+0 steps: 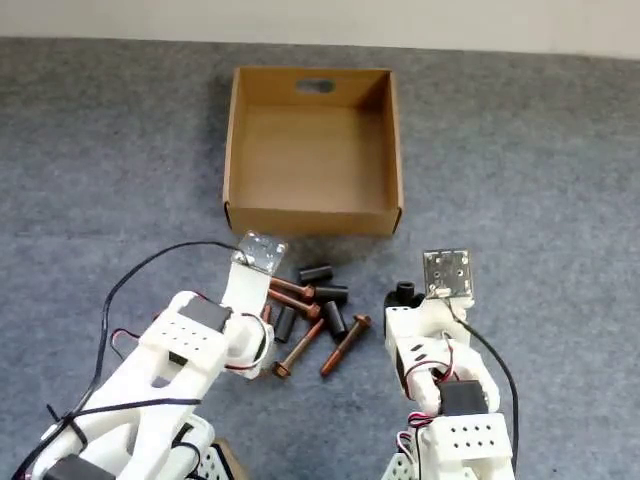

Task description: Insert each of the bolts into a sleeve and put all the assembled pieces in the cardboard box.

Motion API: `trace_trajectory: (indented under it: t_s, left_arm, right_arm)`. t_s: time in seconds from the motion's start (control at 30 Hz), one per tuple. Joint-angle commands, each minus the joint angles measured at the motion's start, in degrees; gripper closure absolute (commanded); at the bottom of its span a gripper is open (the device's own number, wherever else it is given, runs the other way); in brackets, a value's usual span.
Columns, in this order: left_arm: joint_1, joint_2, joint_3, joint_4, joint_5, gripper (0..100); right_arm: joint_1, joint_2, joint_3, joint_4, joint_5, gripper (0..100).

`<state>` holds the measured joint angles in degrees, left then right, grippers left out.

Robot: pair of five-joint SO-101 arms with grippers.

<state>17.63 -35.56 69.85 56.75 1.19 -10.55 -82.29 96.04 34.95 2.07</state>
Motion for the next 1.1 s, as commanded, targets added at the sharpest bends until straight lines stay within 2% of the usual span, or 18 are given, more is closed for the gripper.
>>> trace_trajectory:
  t_s: [0.0,0.07,0.17,0.33,0.47,0.6,0.7,0.87,1.07]
  left_arm:
    - [0.0,0.2,0.2,2.2,-6.9,95]
    - [0.0,0.2,0.2,3.3,-12.7,100]
    - [-2.7,-0.2,-0.3,5.3,-23.9,98]
    - [-13.7,-0.2,-3.4,5.7,-42.3,98]
    - [-21.9,-0.2,-5.6,5.7,-52.0,98]
    - [-26.5,-0.2,-8.0,5.7,-61.8,98]
    - [-26.7,0.2,-9.1,5.7,-63.5,97]
    - [-24.8,0.2,-11.0,5.4,-63.0,84]
    - [-25.4,-0.2,-19.0,5.7,-54.4,84]
  right_arm:
    - [0.6,-0.9,2.5,-0.7,-0.4,99.2]
    - [0.6,-0.9,2.5,-0.7,-0.4,99.2]
    - [0.6,-0.9,2.5,-0.7,-0.4,99.2]
    - [0.6,-0.9,2.5,-0.7,-0.4,99.2]
    - [0.6,-0.9,2.5,-0.7,-0.4,99.2]
    - [0.6,-0.9,2.5,-0.7,-0.4,99.2]
    - [0.6,-0.9,2.5,-0.7,-0.4,99.2]
    - [0.6,-0.9,2.5,-0.7,-0.4,99.2]
    - [0.6,-0.9,2.5,-0.7,-0.4,99.2]
